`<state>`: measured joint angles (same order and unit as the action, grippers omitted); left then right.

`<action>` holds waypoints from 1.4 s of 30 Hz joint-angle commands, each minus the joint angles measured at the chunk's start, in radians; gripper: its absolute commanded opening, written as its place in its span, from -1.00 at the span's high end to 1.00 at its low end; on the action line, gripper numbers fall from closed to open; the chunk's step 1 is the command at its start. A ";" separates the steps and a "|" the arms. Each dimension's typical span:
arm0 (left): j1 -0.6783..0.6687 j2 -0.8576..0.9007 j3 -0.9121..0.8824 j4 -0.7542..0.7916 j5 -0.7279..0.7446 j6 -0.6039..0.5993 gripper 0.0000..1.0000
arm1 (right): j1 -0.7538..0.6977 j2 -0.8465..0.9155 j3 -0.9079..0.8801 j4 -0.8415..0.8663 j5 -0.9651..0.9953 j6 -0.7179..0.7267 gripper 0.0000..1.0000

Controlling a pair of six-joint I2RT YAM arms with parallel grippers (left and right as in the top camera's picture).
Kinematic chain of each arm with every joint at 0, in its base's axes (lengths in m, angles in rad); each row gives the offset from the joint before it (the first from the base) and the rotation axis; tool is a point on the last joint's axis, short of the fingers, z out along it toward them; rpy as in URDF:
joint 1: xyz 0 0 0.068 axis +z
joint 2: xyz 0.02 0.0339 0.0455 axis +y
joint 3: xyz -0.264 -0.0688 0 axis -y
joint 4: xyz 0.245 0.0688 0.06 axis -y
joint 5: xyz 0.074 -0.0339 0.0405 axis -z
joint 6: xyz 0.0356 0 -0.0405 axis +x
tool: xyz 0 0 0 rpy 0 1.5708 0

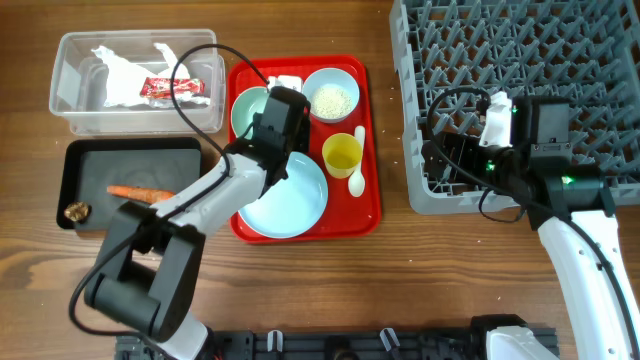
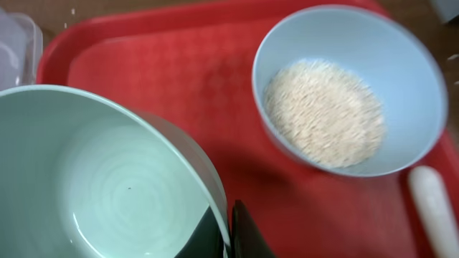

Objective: Sort waste into correct bins and load items into the dishwasher rack
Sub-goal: 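Set the green bowl back on the red tray, then grasp the white bowl of rice with the left gripper and lift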

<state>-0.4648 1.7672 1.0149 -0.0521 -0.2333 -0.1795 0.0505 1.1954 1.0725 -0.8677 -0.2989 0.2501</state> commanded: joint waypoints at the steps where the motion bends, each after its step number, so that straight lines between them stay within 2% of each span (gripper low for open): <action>1: -0.001 0.060 0.010 -0.002 -0.043 0.027 0.91 | -0.003 0.008 0.016 -0.001 -0.010 0.015 -0.99; 4: 0.003 0.087 0.010 -0.004 -0.073 0.026 0.88 | -0.003 0.008 0.016 -0.002 -0.010 0.015 -0.99; 7: 0.010 0.091 0.010 0.006 -0.090 0.026 0.75 | -0.003 0.008 0.016 -0.002 -0.010 0.015 -0.99; 8: 0.011 0.091 0.010 0.013 -0.090 0.026 0.57 | -0.003 0.008 0.016 -0.002 -0.010 0.015 -0.99; 11: 0.014 0.091 0.010 0.024 -0.094 0.026 -0.33 | -0.003 0.008 0.016 -0.005 -0.010 0.015 -0.99; 13: 0.018 0.091 0.010 0.031 -0.106 0.026 -0.64 | -0.003 0.008 0.016 -0.007 -0.010 0.015 -0.99; 15: 0.021 0.087 0.011 0.037 -0.124 0.027 -0.78 | -0.003 0.008 0.016 -0.005 -0.010 0.014 -0.99; 18: 0.021 0.042 0.031 0.032 -0.122 0.027 -0.84 | -0.003 0.008 0.016 -0.003 -0.010 0.015 -1.00; 22: 0.021 -0.050 0.109 -0.058 -0.008 0.046 -0.84 | -0.003 0.008 0.016 0.006 -0.010 0.016 -0.99; 28: 0.020 -0.074 0.511 -0.521 0.130 0.045 -0.81 | -0.003 0.008 0.016 0.027 -0.010 0.014 -0.99; 31: 0.008 -0.036 0.714 -0.657 0.146 0.046 -0.79 | -0.003 0.007 0.016 0.038 -0.010 0.014 -0.99; 34: 0.011 0.058 0.863 -0.686 0.148 0.054 -0.80 | -0.003 0.007 0.016 0.035 -0.010 0.014 -1.00; 38: 0.012 0.214 0.901 -0.668 0.174 0.071 -0.79 | -0.003 0.007 0.016 0.008 -0.010 0.011 -1.00; 42: -0.001 0.363 0.900 -0.634 0.324 0.119 -0.74 | -0.003 0.007 0.016 -0.006 -0.008 0.011 -0.99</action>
<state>-0.4522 2.0075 1.9285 -0.7040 -0.0517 -0.1223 0.0505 1.1954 1.0725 -0.8715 -0.2993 0.2501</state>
